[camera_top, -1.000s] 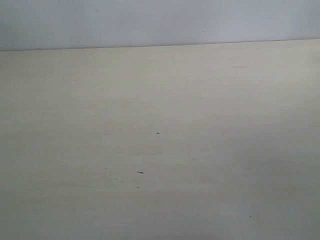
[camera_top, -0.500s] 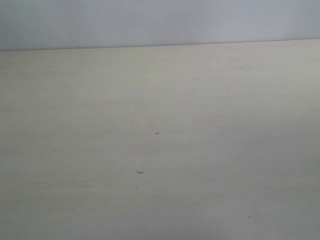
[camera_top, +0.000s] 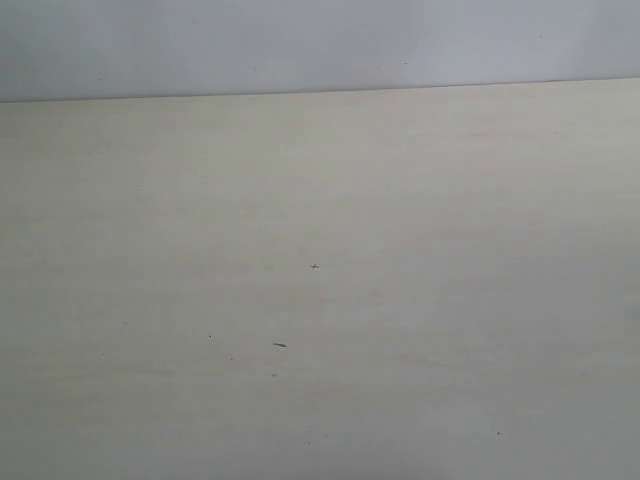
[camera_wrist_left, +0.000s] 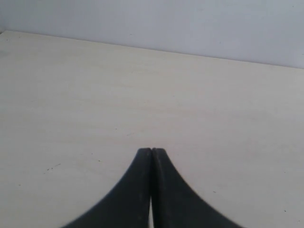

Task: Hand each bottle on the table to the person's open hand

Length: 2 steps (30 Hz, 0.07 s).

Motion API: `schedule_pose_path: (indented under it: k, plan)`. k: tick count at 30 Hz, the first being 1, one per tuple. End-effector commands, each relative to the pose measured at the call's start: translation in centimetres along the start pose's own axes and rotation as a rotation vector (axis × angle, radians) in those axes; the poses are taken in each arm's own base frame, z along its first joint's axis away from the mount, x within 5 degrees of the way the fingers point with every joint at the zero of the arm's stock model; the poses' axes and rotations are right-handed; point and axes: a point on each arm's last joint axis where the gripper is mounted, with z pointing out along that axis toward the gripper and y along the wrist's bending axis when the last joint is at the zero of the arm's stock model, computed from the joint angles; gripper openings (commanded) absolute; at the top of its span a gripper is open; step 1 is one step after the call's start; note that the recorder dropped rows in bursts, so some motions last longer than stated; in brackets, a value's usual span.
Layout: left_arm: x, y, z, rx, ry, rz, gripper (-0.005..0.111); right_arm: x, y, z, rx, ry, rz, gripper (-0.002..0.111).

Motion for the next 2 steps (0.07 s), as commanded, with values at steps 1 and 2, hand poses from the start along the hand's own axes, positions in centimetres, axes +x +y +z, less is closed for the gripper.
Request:
schedule_pose_path:
  k: [1,2]
  plan:
    - [-0.08,-0.02,-0.05,0.005,-0.011,0.000,0.000,0.07,-0.03,0.00,0.004,-0.005,0.004,0.000]
    - [-0.08,-0.02,-0.05,0.005,-0.011,0.000,0.000,0.07,-0.03,0.00,0.004,-0.005,0.004,0.000]
